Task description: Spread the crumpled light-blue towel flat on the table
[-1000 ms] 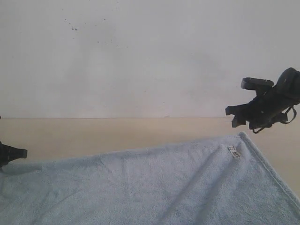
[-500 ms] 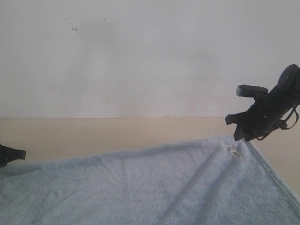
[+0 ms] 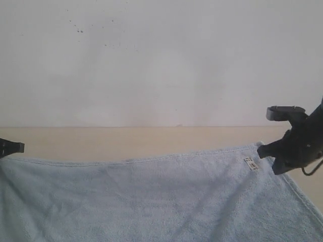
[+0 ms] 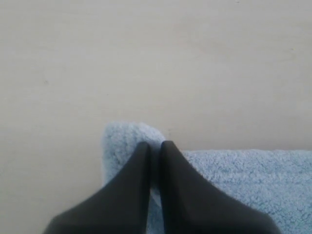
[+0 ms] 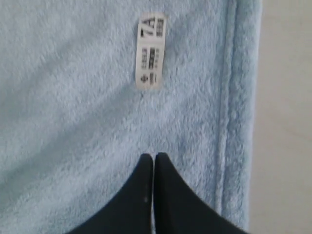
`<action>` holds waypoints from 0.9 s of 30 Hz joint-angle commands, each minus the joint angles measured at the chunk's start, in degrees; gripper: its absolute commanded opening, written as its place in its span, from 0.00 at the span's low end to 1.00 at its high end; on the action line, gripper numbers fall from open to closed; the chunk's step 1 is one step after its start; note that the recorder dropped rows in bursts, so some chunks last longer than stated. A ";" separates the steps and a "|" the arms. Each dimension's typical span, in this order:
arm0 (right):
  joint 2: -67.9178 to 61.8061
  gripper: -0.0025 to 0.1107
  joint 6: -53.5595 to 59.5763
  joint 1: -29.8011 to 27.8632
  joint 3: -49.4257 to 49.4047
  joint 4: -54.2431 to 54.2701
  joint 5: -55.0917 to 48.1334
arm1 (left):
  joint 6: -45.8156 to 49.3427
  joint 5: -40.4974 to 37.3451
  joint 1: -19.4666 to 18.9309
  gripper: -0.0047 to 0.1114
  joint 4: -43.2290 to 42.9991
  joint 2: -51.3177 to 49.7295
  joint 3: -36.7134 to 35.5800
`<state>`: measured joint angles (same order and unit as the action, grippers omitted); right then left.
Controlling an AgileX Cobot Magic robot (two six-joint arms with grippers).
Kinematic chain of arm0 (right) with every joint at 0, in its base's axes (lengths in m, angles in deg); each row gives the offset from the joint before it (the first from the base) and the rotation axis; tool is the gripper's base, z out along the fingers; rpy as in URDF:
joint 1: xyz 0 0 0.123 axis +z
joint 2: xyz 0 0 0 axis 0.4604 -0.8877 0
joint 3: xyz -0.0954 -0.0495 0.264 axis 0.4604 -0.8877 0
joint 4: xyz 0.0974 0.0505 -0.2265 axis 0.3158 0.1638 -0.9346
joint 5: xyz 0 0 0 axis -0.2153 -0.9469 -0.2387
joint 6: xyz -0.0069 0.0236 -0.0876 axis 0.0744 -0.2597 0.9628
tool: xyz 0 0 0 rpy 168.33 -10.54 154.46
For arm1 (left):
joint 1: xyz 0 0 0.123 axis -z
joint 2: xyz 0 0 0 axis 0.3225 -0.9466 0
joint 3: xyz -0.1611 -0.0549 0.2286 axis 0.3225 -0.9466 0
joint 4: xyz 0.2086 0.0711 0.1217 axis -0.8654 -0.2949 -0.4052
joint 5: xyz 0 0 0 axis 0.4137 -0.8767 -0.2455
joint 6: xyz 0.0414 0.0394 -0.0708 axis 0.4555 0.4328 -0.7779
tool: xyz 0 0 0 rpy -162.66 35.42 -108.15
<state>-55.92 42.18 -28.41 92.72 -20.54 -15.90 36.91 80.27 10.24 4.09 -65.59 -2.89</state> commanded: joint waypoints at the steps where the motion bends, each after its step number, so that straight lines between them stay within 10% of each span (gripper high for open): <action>1: 2.71 0.02 1.73 -0.49 -6.62 0.14 2.26 | -0.54 0.90 -0.20 0.09 -0.12 0.26 -0.30; 9: 3.51 0.02 1.63 -0.49 -14.61 0.36 7.04 | -0.54 7.71 -0.87 0.14 -0.39 -1.34 -0.30; 16: 3.65 0.02 1.63 -0.49 -15.79 0.73 8.01 | -0.81 7.27 -1.26 0.58 0.82 -0.80 -0.19; 27: 9.43 0.02 1.63 -0.49 -15.92 0.73 5.43 | -8.29 6.67 -1.47 0.45 1.91 14.62 -12.86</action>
<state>-48.25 43.10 -28.51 76.94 -19.68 -9.16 33.54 83.29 8.85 5.33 -55.38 -10.40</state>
